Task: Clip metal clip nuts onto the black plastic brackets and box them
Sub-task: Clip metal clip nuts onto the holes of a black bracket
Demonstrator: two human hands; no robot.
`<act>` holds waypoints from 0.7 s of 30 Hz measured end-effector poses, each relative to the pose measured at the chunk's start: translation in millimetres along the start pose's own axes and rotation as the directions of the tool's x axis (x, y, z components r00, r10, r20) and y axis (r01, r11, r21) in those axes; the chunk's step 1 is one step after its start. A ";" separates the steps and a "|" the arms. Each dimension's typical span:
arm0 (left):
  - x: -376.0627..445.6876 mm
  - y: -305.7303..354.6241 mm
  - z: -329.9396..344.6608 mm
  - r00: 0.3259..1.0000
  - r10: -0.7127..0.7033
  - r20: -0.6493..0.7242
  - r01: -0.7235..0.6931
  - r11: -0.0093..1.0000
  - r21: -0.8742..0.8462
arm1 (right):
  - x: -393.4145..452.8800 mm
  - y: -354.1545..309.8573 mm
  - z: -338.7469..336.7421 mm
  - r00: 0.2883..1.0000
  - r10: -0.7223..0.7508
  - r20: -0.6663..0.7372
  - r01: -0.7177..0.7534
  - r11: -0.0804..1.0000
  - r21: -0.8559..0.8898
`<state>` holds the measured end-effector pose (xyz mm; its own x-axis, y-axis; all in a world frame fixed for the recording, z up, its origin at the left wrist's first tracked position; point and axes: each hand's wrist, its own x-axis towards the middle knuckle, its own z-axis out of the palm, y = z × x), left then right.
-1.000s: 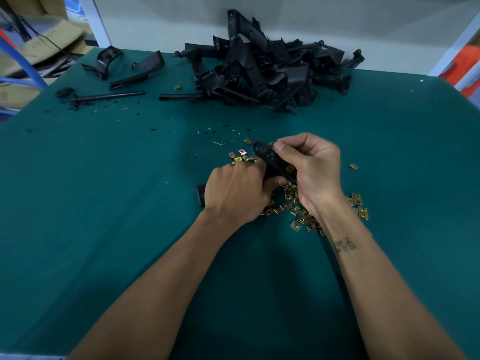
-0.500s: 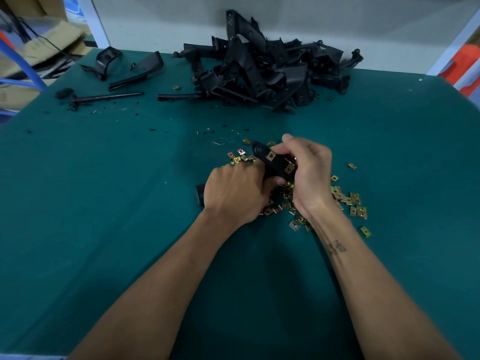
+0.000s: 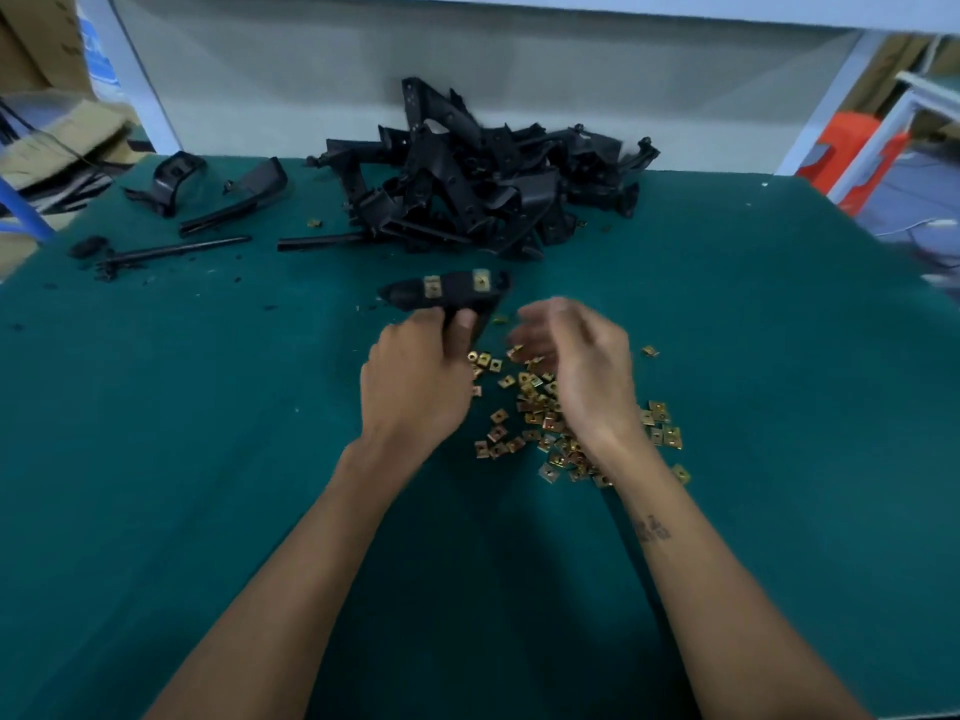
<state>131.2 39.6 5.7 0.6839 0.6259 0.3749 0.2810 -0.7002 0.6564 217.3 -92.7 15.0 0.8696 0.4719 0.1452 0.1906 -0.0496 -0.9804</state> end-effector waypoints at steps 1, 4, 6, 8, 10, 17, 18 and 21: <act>4.1 6.8 0.3 0.998 -0.059 0.020 0.061 0.990 -0.130 | -7.3 -1.1 -1.7 0.996 0.010 0.088 -0.002 0.996 -0.088; 6.3 42.8 8.0 0.982 -0.149 0.119 0.188 0.867 -0.461 | -37.0 -2.8 -9.4 0.966 0.003 0.257 0.038 0.987 -0.153; -3.3 74.3 21.6 0.976 -0.077 0.203 0.173 0.840 -0.514 | -59.3 0.0 -21.8 0.981 -0.008 0.194 0.015 0.999 -0.037; -22.3 104.3 43.3 0.944 0.093 0.318 0.078 0.870 -0.487 | -81.8 5.3 -45.1 1.000 0.022 0.019 -0.024 0.993 0.116; -45.9 135.7 70.9 0.855 0.216 0.472 0.047 0.874 -0.485 | -101.5 10.7 -77.2 0.980 0.055 -0.191 -0.015 0.979 0.204; -178.1 251.3 150.7 0.450 0.409 0.794 0.221 0.811 -0.542 | -199.0 39.4 -215.8 0.513 0.318 -0.797 0.001 0.929 0.371; -201.7 261.1 159.4 0.364 0.445 0.819 0.217 0.814 -0.538 | -218.3 46.7 -232.9 0.411 0.334 -0.848 -0.010 0.932 0.362; -257.9 276.6 176.8 0.114 0.454 0.884 0.149 0.872 -0.467 | -265.9 77.3 -268.8 0.209 0.456 -0.865 -0.017 0.886 0.463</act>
<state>151.6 -376.2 -25.2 0.8007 -0.5498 -0.2381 0.0326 -0.3569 0.9336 123.2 -458.6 -63.6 0.6627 -0.6854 -0.3017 -0.0568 0.3557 -0.9329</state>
